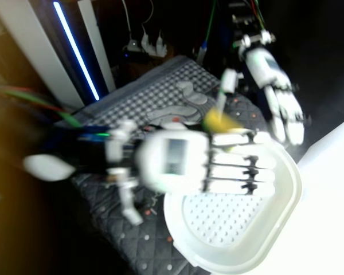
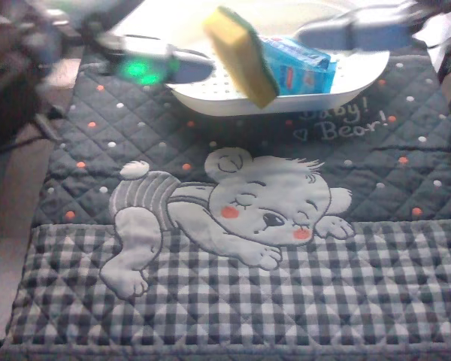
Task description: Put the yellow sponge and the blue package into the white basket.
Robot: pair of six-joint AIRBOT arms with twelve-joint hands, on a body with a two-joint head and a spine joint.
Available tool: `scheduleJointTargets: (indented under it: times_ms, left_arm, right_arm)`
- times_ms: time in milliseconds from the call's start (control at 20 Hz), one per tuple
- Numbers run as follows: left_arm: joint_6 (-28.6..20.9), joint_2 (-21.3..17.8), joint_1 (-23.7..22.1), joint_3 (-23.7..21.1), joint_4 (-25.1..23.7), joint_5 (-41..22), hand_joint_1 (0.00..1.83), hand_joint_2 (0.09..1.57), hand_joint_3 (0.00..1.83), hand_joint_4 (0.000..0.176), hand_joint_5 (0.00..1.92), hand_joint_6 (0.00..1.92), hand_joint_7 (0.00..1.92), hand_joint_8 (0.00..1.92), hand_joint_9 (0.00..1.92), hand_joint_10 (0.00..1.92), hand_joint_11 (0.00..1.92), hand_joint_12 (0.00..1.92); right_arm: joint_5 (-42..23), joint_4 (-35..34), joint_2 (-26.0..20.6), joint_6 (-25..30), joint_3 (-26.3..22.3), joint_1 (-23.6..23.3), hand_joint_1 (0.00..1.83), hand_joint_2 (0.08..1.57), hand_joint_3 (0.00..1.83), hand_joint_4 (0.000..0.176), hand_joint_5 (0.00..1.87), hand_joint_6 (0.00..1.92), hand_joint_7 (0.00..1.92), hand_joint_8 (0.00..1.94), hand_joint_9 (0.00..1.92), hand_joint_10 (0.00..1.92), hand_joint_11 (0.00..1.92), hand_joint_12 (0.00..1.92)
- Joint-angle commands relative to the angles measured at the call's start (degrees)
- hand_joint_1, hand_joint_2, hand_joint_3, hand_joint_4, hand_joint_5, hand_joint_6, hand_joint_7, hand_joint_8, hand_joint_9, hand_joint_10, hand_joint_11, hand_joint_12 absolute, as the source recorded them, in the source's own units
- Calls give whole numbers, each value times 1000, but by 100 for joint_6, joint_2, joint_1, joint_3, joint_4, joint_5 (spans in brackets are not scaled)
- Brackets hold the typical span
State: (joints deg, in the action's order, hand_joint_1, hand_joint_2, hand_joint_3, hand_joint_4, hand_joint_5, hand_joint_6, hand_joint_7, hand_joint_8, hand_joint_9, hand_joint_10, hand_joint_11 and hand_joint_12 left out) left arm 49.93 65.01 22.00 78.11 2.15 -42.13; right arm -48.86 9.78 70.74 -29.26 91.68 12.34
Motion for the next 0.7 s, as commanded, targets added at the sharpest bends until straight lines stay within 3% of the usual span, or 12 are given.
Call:
scheduleJointTargets:
  times_ms: [0,50,100,150,250,300,350,450,600,650]
  left_arm:
    - [0,-164,23,-99,21,-1185,770,923,0,175,0,0,0,0,0,0,1,4]
    - [1,-356,154,-297,-30,-1423,731,927,0,176,0,0,0,0,0,0,31,15]
    - [1,-536,241,-481,-121,-1580,716,919,0,176,0,0,0,0,0,0,34,16]
    - [2,-670,344,-618,-147,-1702,718,920,0,175,0,0,0,0,0,0,29,14]
    - [2,-1167,792,-1111,-170,-2192,682,914,0,176,0,0,0,0,0,0,28,17]
    - [2,-1292,947,-1253,-170,-2359,677,899,0,176,0,0,0,0,0,0,15,12]
    - [2,-1457,1171,-1430,-169,-2568,654,895,0,176,0,0,0,0,0,0,29,19]
    - [1,-1727,1617,-1745,-142,-2969,883,868,0,176,2,1,0,0,0,0,64,38]
    - [0,-1780,1714,-1828,-132,-3081,760,851,0,151,11,3,0,0,0,0,42,42]
    - [0,-1855,1874,-1949,-112,-3229,760,847,0,156,6,1,0,0,0,0,38,44]
  right_arm:
    - [-987,-102,-100,2,-105,53,603,871,0,138,0,0,0,0,0,0,0,0]
    - [-1343,-134,-339,3,-317,228,655,888,2,156,6,14,85,2,177,20,0,867]
    - [-1637,-160,-571,3,-539,388,650,915,5,147,21,6,16,0,60,14,0,780]
    - [-1812,-191,-718,3,-685,521,663,906,0,152,22,3,33,5,125,32,0,908]
    - [-2213,-196,-1077,2,-1095,876,582,883,0,134,62,3,0,0,8,0,0,234]
    - [-2298,-197,-1146,2,-1178,962,572,890,3,134,69,2,4,1,1,0,0,46]
    - [-2508,-252,-1286,2,-1341,1203,542,872,0,145,70,1,35,12,0,0,0,8]
    - [-2914,-443,-1492,2,-1604,1711,579,870,0,171,95,1,98,2,104,5,73,55]
    - [-3010,-503,-1539,2,-1671,1850,590,938,23,176,74,0,86,3,13,0,2,7]
    - [-3197,-593,-1606,2,-1776,2052,599,907,6,176,40,0,96,6,2,0,0,1]
